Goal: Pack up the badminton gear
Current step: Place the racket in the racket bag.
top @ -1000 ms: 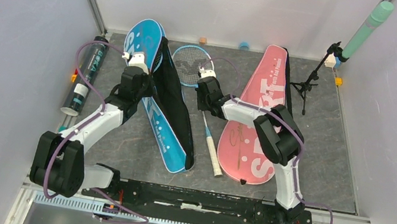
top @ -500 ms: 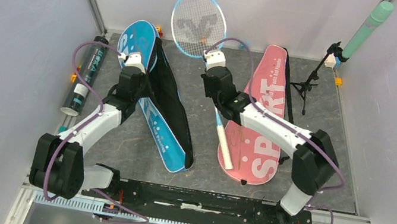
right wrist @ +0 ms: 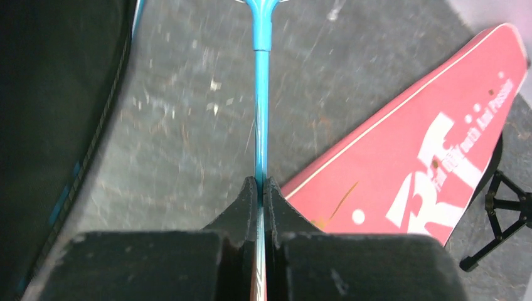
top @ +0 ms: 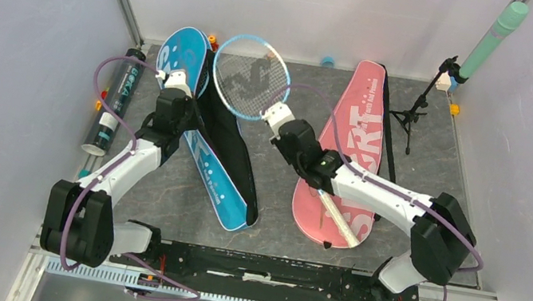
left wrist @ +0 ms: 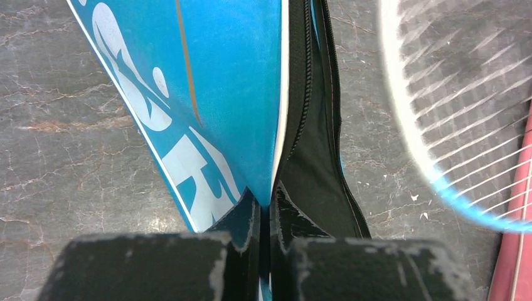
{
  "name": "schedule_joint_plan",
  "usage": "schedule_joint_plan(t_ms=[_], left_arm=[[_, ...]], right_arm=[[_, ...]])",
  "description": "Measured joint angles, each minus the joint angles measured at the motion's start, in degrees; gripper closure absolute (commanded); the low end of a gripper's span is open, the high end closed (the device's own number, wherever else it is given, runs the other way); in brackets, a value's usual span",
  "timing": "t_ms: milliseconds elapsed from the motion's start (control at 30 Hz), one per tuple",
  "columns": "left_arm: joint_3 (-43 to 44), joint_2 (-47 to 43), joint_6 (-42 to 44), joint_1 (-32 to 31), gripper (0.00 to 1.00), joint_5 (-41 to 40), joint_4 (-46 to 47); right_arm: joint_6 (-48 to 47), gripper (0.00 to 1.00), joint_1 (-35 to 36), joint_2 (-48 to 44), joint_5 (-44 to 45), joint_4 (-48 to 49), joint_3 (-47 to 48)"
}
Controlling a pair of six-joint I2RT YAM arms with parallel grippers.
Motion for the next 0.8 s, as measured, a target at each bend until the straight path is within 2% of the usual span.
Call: schedule_joint_plan(t_ms=[167,367,633,800], left_arm=[[0.0,0.0,-0.1,0.2,0.98,1.7,0.1],[0.0,0.2,-0.1,0.3,0.98,5.9,0.2],[0.0,0.6,0.0,0.4,0.98,14.6,1.4],[0.0,3.3,-0.2,0.9,0.98,21.4,3.9]], right_arm=[[-3.1,1.0,1.6,0.1,-2.0,-1.5,-5.1],[-3.7,1.0,2.9,3.3,-5.6,2.0,-5.0],[-3.2,1.0,3.7,16.0,-8.1,2.0,5.1],[-0.2,1.0,3.6,22.0,-12.9,4.5,12.3]])
